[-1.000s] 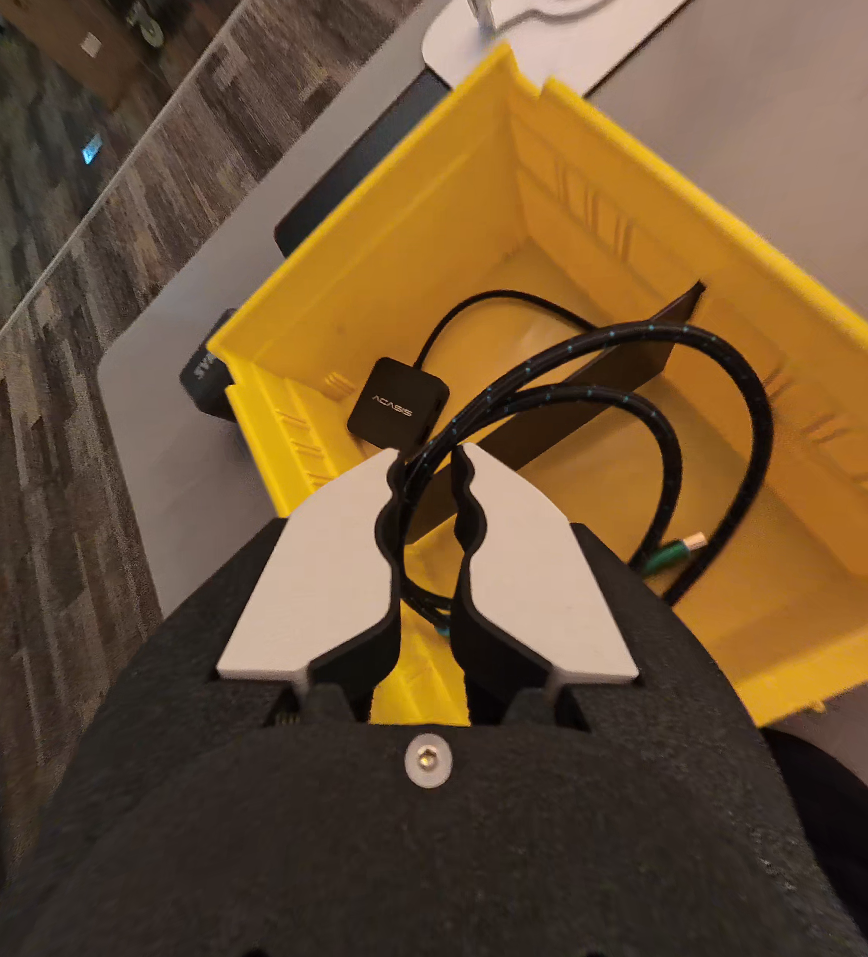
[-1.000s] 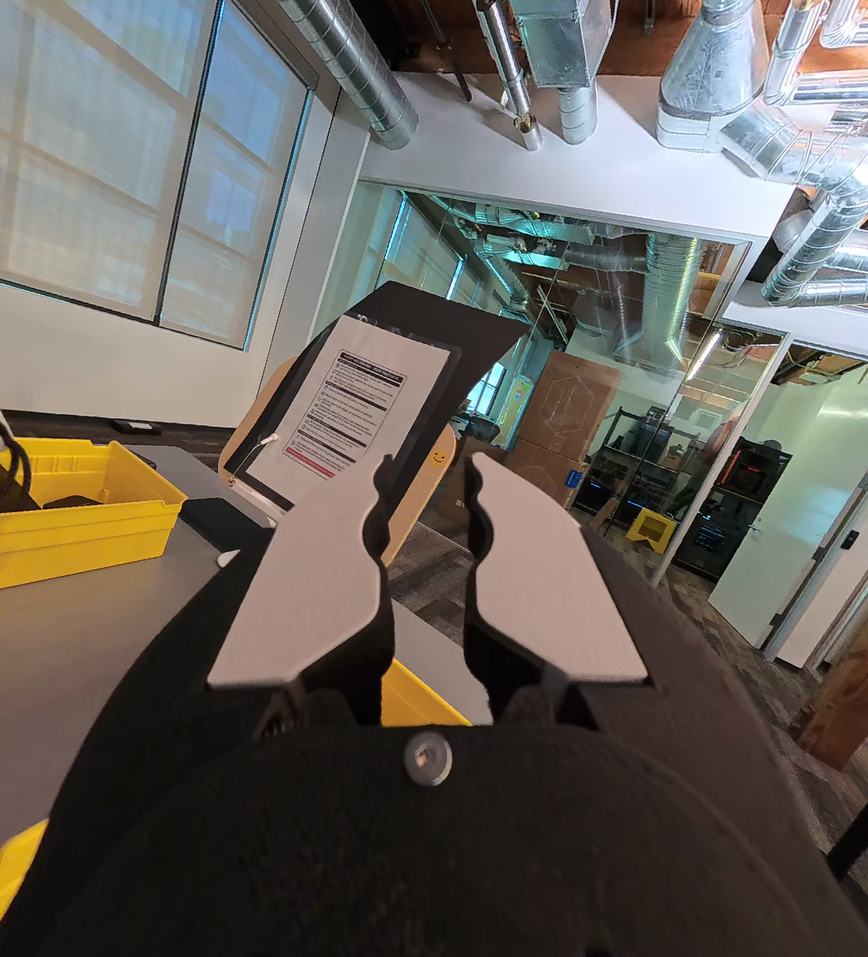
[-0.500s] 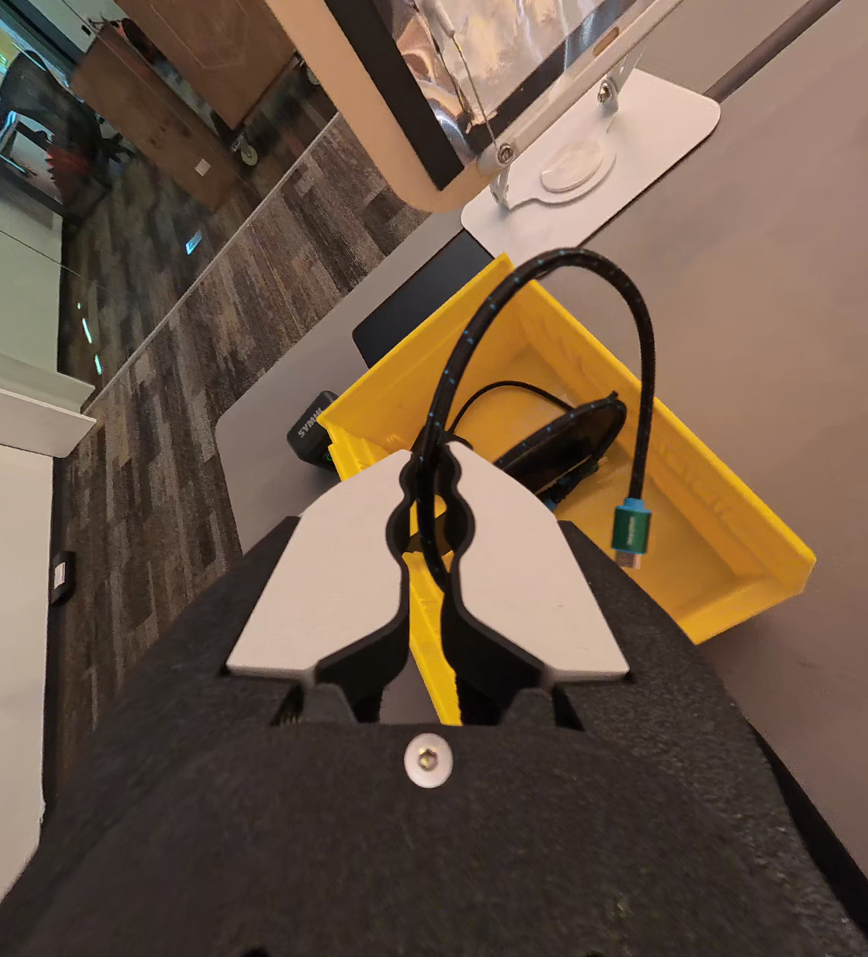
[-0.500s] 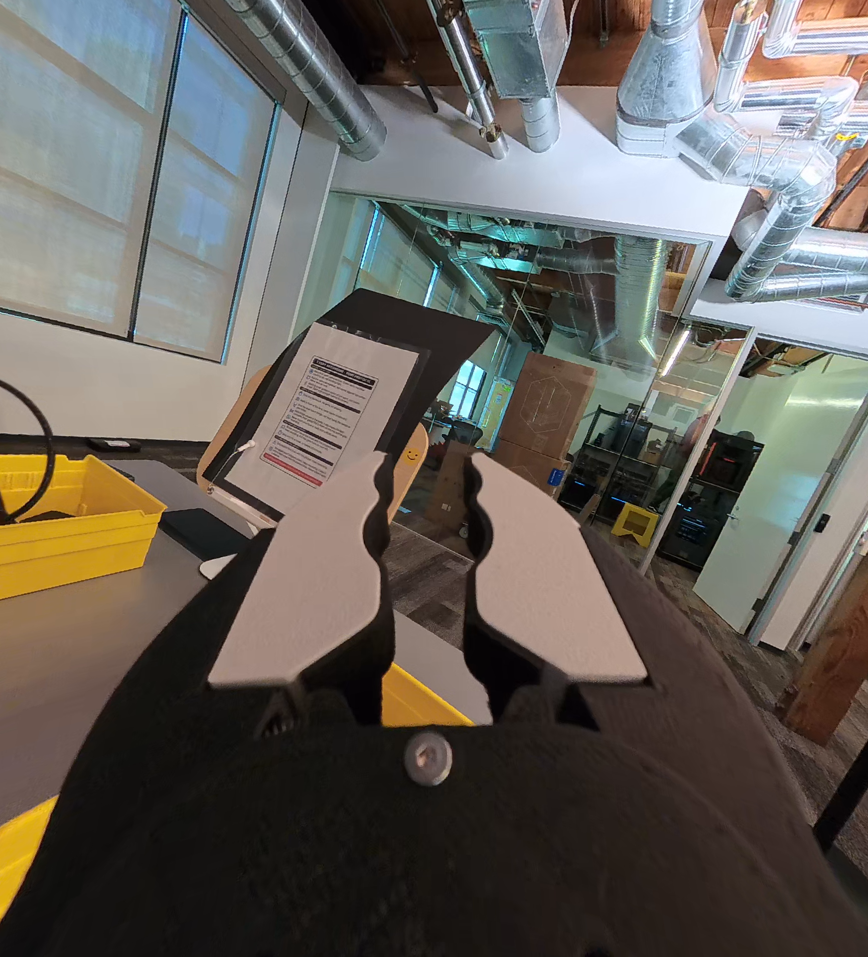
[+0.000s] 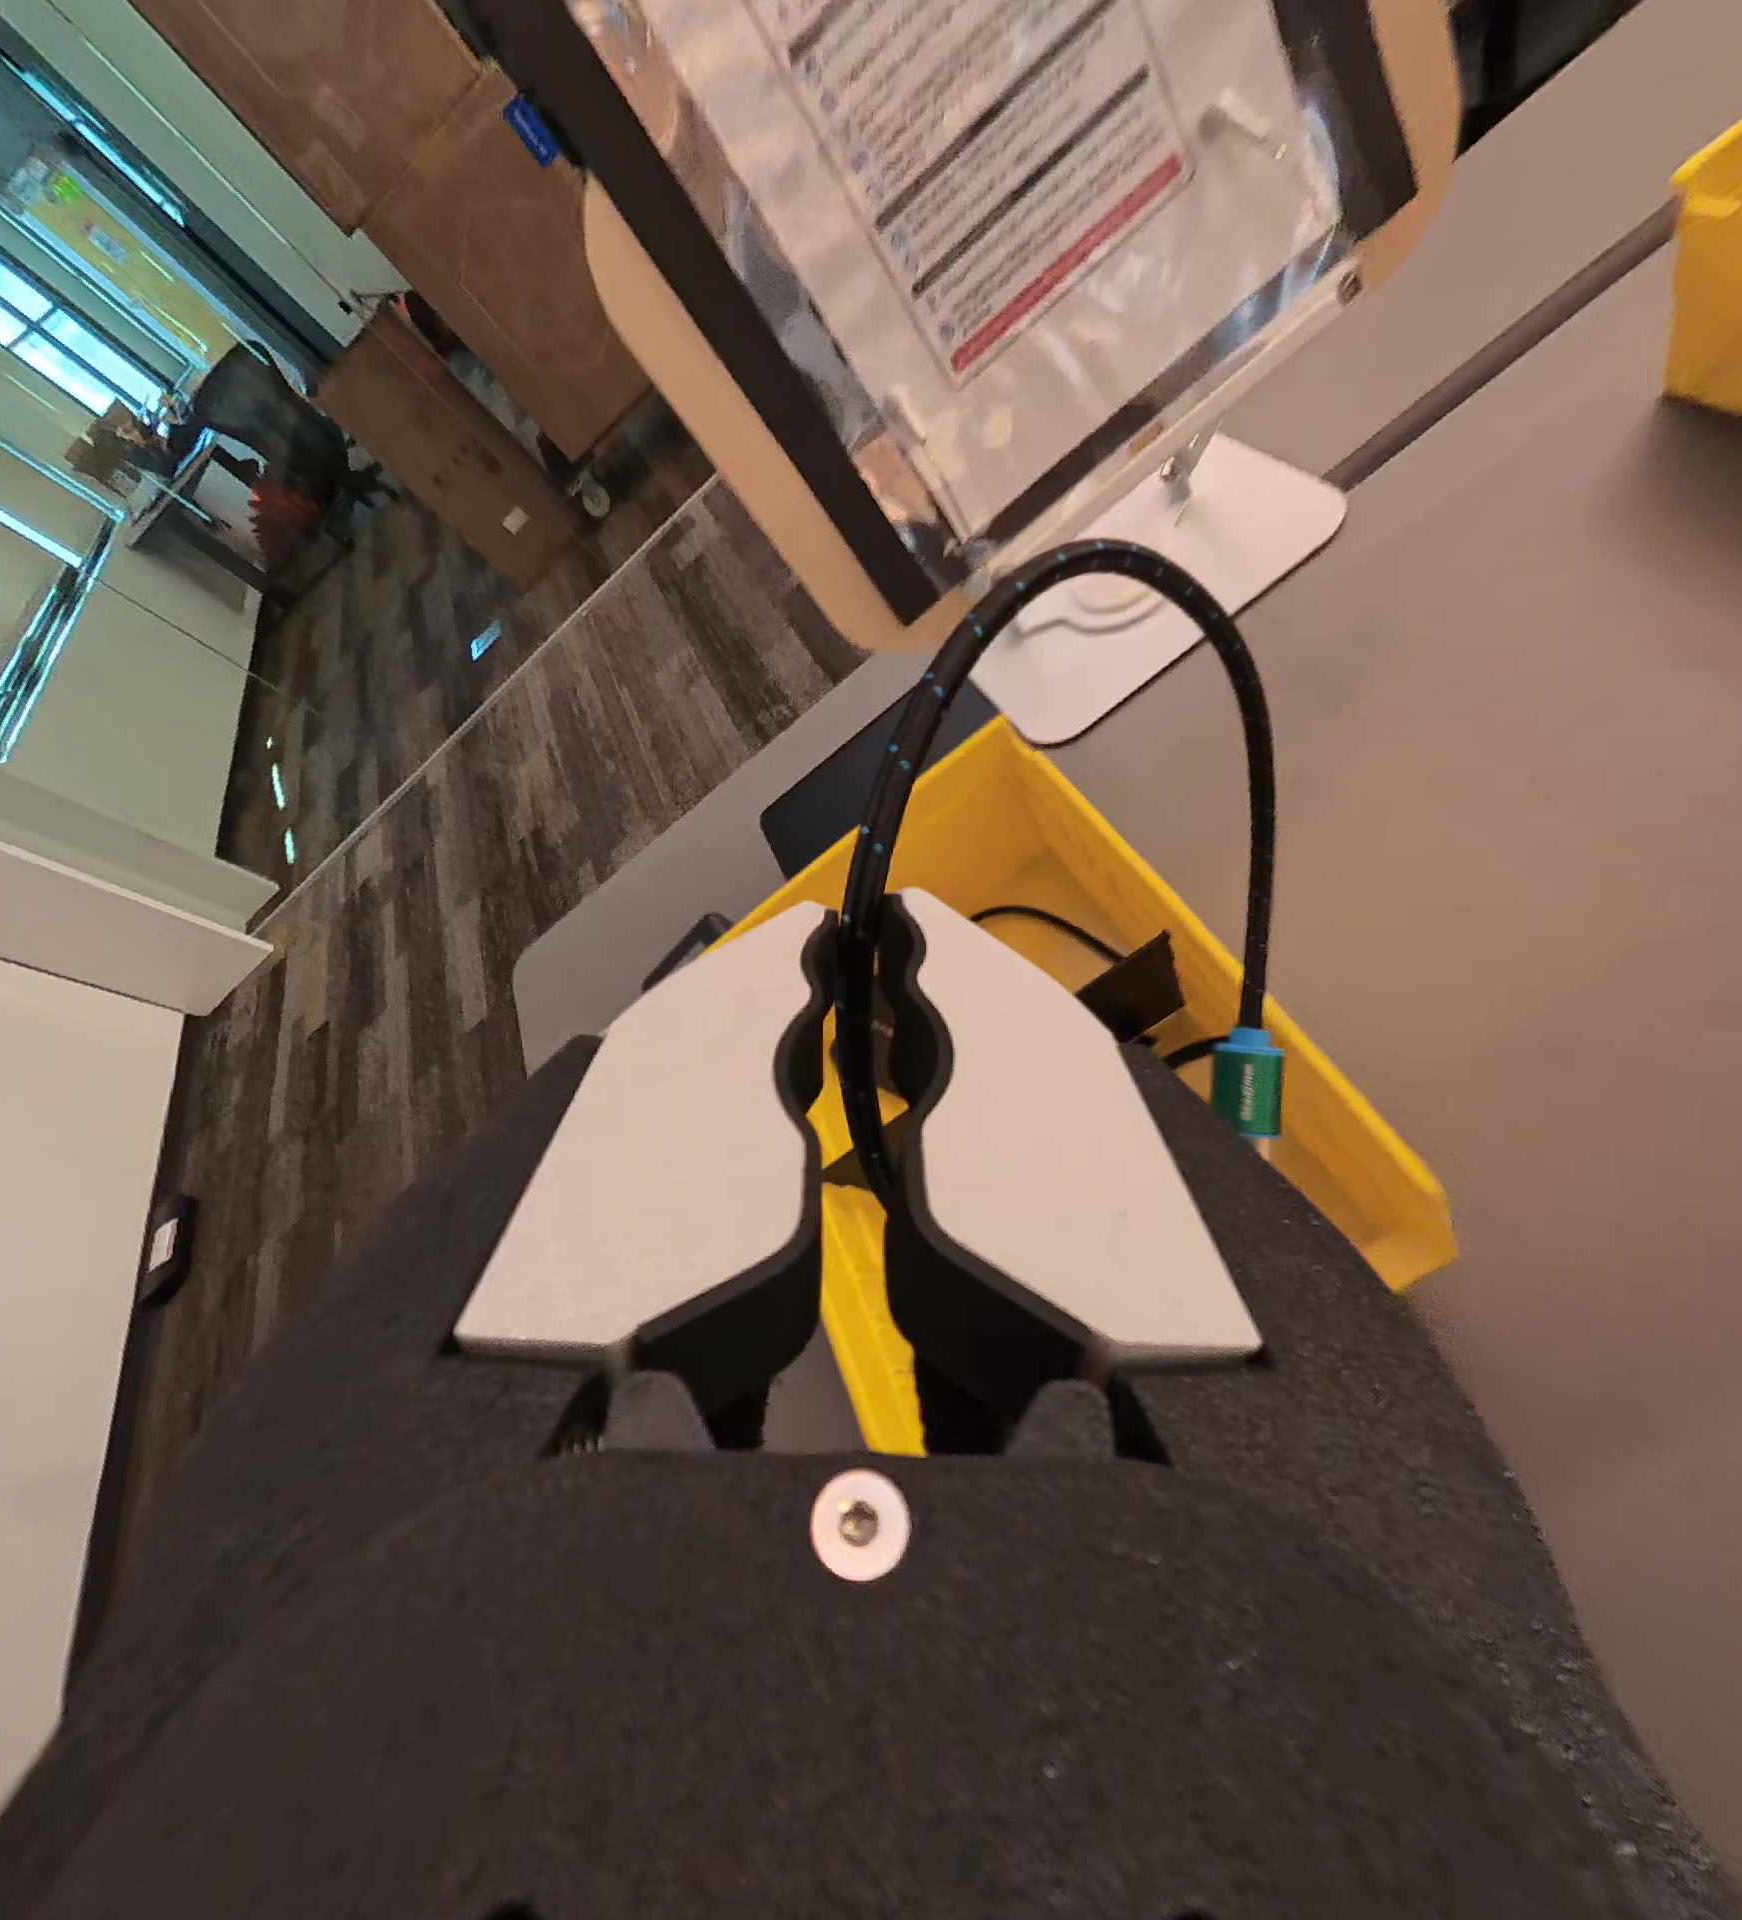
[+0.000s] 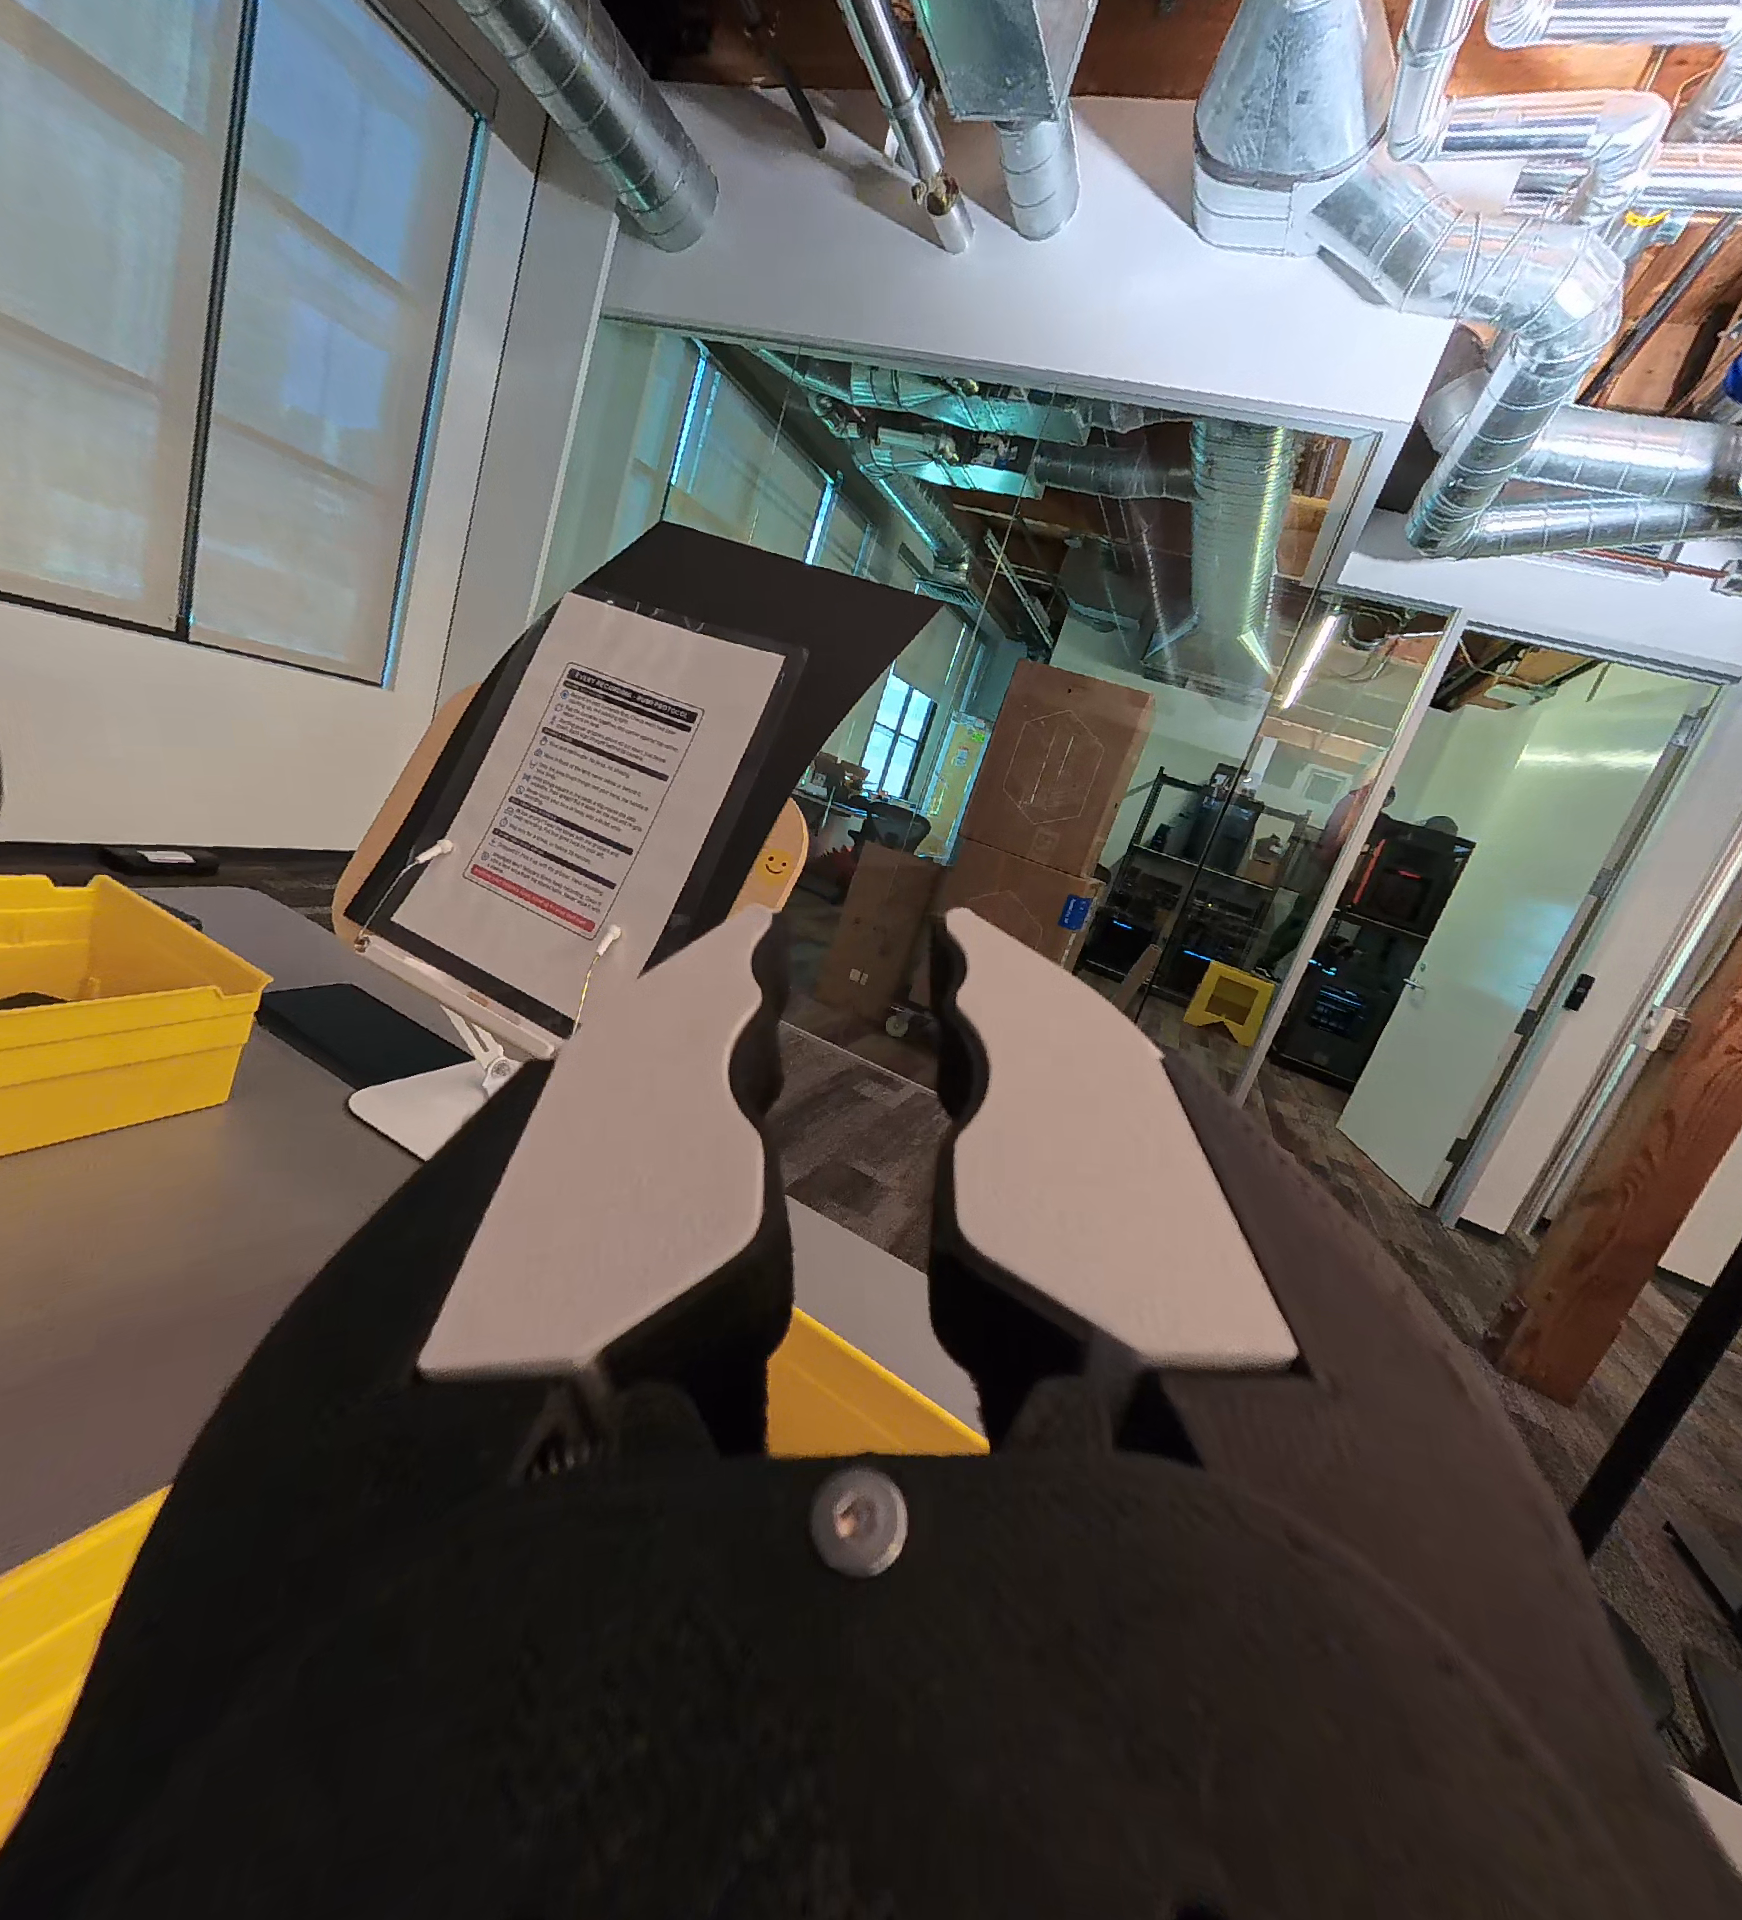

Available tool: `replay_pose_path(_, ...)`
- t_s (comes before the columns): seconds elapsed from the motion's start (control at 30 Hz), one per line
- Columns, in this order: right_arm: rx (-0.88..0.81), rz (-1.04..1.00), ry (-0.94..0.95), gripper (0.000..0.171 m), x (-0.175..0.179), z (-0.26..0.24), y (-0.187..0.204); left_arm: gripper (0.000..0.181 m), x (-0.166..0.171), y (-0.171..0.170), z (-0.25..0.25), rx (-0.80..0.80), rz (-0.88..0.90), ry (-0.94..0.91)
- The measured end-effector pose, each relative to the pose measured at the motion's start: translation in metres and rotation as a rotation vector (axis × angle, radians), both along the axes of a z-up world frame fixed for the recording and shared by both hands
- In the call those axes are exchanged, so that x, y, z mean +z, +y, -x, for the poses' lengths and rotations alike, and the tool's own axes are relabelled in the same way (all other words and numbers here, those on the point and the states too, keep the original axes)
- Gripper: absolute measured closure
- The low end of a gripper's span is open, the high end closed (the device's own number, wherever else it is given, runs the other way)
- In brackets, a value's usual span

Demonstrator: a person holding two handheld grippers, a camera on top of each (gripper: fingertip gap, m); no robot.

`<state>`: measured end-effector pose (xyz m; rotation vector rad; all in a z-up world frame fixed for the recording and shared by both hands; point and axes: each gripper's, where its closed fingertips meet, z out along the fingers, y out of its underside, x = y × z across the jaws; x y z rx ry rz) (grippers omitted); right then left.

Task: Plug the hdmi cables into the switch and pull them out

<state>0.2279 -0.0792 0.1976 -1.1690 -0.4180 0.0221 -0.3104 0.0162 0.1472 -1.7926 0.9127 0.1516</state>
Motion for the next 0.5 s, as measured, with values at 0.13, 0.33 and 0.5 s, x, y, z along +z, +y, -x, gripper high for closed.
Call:
replay_pose_path(0.13,-0.014,0.020,-0.017,0.145,-0.004,-0.001,0.002,0.175,0.006,-0.021,-0.045,-0.087,0.038,-0.053)
replay_pose_path(0.33,-0.025,0.065,-0.081,0.145,-0.013,0.004,0.007,0.175,-0.063,-0.043,-0.130,-0.210,0.344,-0.150)
replay_pose_path(0.5,-0.033,0.090,-0.120,0.145,-0.019,0.009,0.013,0.175,-0.164,-0.034,-0.195,-0.251,0.673,-0.227)
